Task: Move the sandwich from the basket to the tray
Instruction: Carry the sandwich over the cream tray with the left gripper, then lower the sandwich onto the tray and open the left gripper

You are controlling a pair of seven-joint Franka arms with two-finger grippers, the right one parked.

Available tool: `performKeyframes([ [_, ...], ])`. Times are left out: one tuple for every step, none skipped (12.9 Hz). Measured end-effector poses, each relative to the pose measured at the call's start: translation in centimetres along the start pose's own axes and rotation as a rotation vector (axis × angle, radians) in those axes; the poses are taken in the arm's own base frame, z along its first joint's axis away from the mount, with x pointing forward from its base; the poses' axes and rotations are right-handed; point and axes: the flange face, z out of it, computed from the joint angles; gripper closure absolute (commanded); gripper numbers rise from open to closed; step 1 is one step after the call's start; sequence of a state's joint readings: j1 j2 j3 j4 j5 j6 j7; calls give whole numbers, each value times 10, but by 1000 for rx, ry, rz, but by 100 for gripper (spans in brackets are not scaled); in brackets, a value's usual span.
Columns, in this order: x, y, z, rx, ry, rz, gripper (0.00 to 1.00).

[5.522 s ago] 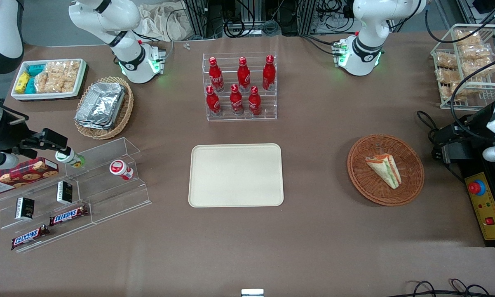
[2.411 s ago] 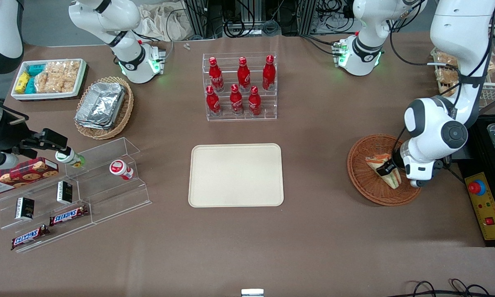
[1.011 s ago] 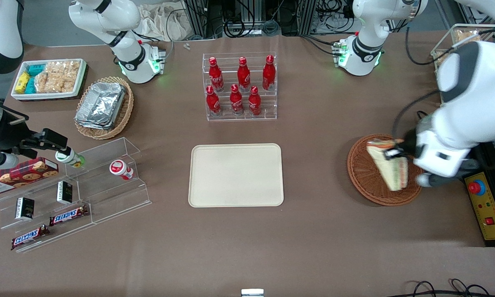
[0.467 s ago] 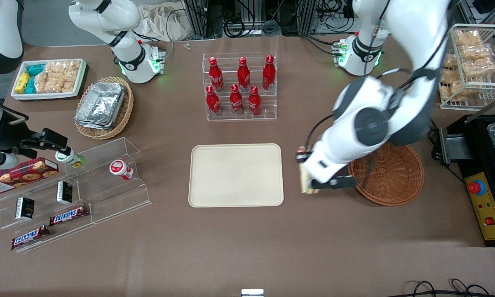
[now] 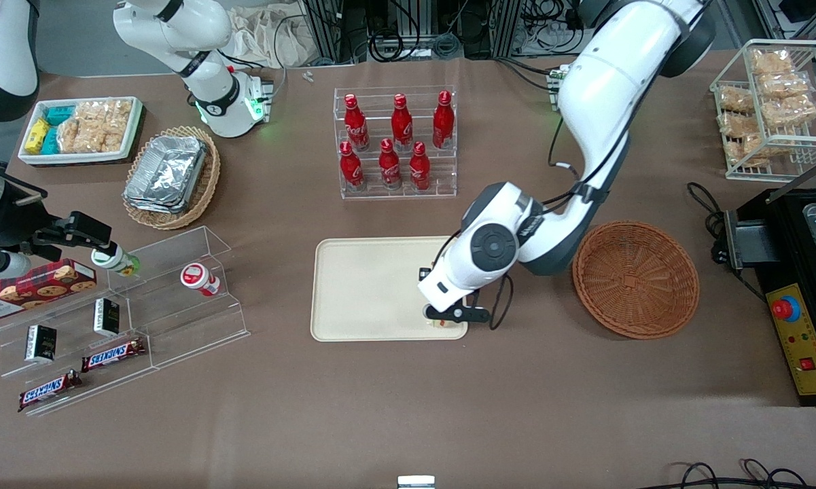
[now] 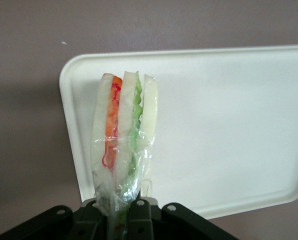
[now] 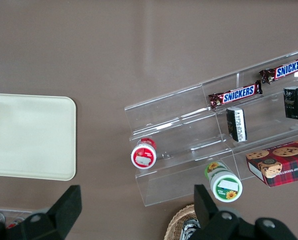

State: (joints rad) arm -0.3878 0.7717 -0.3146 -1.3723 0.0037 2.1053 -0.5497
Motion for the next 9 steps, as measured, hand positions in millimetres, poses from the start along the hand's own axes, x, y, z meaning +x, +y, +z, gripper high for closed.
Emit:
performKeyframes([
  [1,-3,11,25,-2,3,83],
  [2,-7,17,43,-1,0,83],
  [4,-10,22,55,-2,-5,83],
  [4,-12,27,60,-7,-9,80],
  [4,-13,31,62,-12,-13,77],
  [4,-13,34,64,-17,-18,67],
  [4,-14,37,66,-20,-28,62],
  [4,-15,40,67,-23,-42,45],
  [4,-15,42,68,-25,-55,0],
])
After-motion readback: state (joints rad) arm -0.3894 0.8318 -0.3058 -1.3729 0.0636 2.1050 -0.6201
